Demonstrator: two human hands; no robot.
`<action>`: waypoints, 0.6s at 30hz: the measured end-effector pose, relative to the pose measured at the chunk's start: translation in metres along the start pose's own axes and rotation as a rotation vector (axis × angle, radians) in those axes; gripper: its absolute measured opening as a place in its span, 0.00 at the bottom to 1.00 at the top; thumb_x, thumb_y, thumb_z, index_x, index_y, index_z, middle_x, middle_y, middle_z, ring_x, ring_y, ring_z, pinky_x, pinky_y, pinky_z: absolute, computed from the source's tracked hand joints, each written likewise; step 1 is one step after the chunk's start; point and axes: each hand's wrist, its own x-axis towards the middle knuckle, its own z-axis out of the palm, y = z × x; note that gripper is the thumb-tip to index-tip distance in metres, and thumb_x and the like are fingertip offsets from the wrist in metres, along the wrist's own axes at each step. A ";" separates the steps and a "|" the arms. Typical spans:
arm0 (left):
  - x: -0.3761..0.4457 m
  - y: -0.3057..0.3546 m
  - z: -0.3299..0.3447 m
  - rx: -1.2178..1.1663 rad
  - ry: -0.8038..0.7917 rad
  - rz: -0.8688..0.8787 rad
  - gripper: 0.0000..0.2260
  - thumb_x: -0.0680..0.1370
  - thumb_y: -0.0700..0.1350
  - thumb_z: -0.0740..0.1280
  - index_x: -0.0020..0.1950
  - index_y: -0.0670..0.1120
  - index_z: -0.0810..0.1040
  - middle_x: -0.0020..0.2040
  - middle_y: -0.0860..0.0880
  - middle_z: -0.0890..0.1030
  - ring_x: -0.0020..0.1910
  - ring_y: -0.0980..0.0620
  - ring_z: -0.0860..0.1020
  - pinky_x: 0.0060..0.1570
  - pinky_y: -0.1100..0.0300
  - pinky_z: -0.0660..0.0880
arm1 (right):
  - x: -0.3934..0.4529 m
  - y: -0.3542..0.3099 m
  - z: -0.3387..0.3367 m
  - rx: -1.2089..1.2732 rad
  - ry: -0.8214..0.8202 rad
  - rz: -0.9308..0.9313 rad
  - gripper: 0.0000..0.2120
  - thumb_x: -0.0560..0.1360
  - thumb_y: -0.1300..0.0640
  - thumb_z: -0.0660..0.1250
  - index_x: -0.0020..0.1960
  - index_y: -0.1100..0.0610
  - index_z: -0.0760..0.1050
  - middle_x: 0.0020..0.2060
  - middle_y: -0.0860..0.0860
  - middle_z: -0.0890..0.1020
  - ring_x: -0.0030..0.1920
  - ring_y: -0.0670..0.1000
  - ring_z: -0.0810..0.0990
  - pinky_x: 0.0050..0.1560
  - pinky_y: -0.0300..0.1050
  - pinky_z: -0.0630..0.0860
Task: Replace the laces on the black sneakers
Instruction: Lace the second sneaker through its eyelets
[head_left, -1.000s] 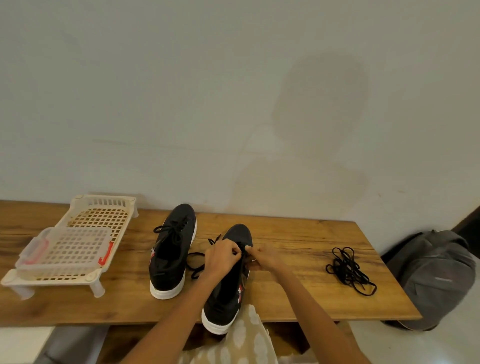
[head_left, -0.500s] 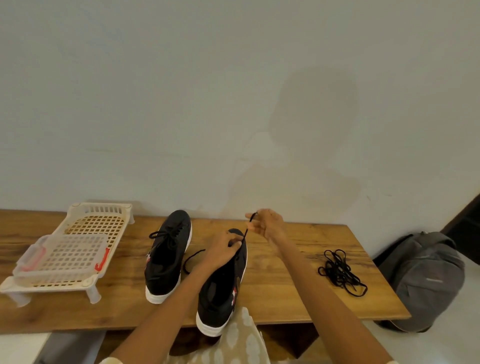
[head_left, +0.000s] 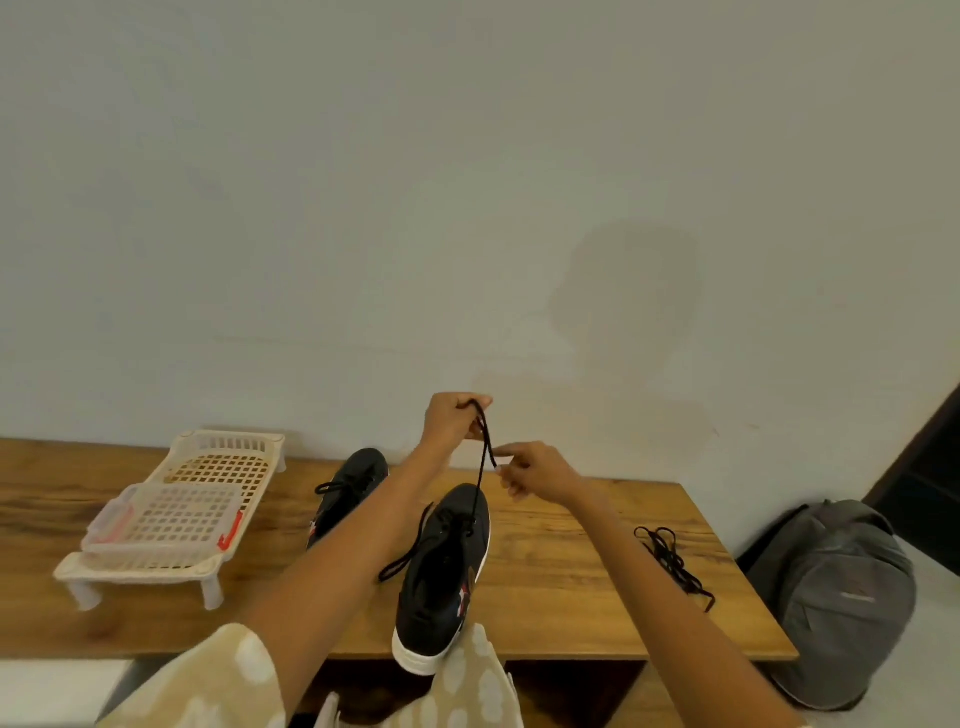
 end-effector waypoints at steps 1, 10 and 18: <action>-0.003 0.011 0.000 -0.056 -0.019 -0.005 0.08 0.77 0.38 0.67 0.52 0.35 0.81 0.39 0.44 0.81 0.28 0.54 0.78 0.32 0.62 0.80 | -0.001 -0.004 0.009 0.014 -0.008 0.002 0.13 0.79 0.61 0.63 0.63 0.59 0.75 0.33 0.49 0.79 0.31 0.45 0.79 0.35 0.34 0.78; -0.018 0.021 -0.013 0.023 -0.093 0.043 0.09 0.76 0.41 0.70 0.56 0.41 0.79 0.50 0.44 0.80 0.43 0.50 0.77 0.40 0.61 0.76 | -0.001 -0.025 0.002 0.106 0.205 0.009 0.08 0.78 0.62 0.64 0.49 0.66 0.80 0.32 0.52 0.79 0.30 0.48 0.79 0.35 0.36 0.79; -0.030 -0.090 -0.042 0.652 -0.237 -0.178 0.10 0.76 0.40 0.65 0.36 0.47 0.72 0.37 0.50 0.76 0.40 0.50 0.77 0.42 0.59 0.70 | -0.003 0.027 0.023 0.115 0.192 0.349 0.08 0.79 0.61 0.62 0.50 0.65 0.78 0.31 0.52 0.77 0.30 0.48 0.76 0.31 0.36 0.77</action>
